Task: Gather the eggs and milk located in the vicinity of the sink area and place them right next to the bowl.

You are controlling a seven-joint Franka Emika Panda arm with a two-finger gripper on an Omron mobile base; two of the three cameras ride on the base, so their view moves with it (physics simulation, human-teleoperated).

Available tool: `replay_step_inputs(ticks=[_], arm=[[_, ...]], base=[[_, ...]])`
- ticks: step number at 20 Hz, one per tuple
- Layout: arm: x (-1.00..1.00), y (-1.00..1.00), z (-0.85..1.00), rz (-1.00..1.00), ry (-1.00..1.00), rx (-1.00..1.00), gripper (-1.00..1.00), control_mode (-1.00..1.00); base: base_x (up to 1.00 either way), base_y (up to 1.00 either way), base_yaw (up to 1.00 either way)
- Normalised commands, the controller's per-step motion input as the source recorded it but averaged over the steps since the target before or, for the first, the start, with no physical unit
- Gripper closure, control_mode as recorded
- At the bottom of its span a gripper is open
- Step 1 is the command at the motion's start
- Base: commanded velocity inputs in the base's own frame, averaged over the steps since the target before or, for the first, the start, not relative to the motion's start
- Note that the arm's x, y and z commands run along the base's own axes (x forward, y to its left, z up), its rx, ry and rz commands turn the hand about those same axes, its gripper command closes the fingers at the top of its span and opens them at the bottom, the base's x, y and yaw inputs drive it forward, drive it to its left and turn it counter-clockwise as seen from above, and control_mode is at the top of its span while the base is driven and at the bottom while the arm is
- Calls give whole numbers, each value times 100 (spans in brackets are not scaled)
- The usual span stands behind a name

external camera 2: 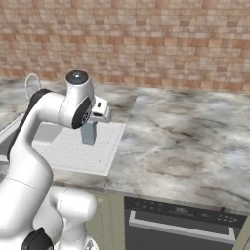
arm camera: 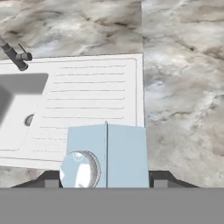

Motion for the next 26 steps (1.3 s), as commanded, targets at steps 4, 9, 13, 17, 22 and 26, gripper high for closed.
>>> replay_step_inputs(ticks=[4, 9, 13, 17, 22, 26], arm=[[0, 0, 0, 1, 12, 0, 100, -100], [0, 0, 0, 0, 5, 0, 100, -100], [0, 0, 0, 0, 0, 0, 100, 100], [0, 0, 0, 0, 0, 0, 100, 100], [0, 0, 0, 0, 0, 0, 100, 100], [0, 0, 0, 0, 0, 0, 100, 100]], base=[[0, 0, 0], [0, 0, 0], [0, 1, 0], [-2, 29, 2], [-15, 51, 5], [-10, 55, 3]])
